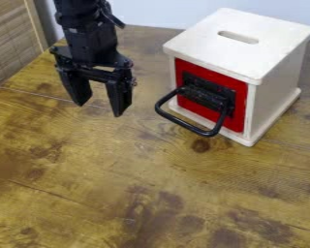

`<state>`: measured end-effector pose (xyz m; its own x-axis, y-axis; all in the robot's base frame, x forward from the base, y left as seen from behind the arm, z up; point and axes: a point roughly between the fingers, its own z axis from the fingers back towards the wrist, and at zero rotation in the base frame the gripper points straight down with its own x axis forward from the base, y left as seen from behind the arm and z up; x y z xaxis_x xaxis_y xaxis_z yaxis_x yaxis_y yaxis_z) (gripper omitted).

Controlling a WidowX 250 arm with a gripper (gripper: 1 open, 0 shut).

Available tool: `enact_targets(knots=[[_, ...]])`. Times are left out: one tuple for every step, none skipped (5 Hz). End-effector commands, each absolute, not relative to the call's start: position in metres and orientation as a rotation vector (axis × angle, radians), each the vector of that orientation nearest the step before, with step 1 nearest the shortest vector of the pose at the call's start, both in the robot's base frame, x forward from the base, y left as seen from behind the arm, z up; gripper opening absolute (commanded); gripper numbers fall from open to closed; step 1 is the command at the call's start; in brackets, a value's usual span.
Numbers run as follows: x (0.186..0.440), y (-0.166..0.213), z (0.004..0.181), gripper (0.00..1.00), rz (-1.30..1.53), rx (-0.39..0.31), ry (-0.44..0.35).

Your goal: Close the drawer

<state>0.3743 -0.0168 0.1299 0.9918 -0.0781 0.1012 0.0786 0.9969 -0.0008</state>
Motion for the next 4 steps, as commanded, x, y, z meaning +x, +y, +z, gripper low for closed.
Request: enact_targets(knots=[[0.381,-0.018,0.162,1.00,-0.079,0.002,-0.171],[0.387,-0.024,0.162,1.00,-0.082,0.001,-0.176],[0.385,-0.037,0.158,1.00,-0.060,0.002,-0.164],[0.384,-0.026,0.150,1.00,-0.068,-0.002,-0.160]])
